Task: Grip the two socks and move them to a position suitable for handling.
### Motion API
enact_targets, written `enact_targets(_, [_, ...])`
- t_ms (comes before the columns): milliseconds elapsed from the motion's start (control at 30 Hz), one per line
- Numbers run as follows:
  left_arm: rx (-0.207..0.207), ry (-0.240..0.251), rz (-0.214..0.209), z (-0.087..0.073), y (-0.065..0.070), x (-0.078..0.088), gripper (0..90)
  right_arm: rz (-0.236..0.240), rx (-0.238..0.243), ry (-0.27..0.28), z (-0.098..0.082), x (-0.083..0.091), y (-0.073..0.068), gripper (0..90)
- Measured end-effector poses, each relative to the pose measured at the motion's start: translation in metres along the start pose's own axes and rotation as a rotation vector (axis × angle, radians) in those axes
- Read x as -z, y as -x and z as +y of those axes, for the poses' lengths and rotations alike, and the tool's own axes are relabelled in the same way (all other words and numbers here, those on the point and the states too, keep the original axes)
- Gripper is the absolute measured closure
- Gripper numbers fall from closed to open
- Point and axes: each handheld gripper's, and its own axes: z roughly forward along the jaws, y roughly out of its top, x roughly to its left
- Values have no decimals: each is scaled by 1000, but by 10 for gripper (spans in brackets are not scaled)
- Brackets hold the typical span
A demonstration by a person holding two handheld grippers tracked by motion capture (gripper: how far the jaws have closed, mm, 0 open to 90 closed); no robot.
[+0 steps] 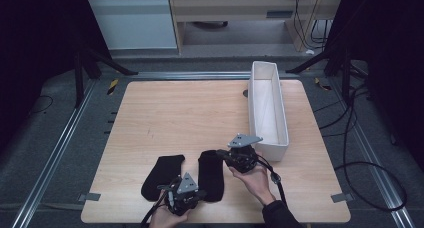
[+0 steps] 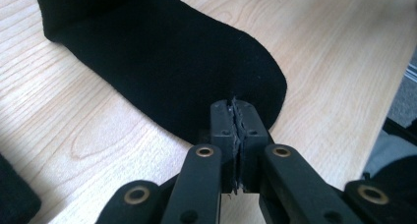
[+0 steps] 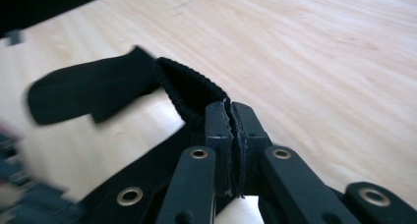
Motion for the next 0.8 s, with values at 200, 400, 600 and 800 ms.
enact_targets(200, [-22, -24, -21, -9, -3, 9, 873, -93, -12, -15, 13, -15, 6, 870])
enact_targets(400, [-18, -44, -12, -13, -8, 12, 873, -239, 11, -43, 16, -42, 10, 867])
enact_targets(600, [-6, -46, 8, -15, -11, 13, 872, -324, -12, -86, 12, -66, 23, 863])
enact_targets(800, [1, -45, 23, -15, -13, 14, 870, -361, 7, -121, 8, -76, 28, 838])
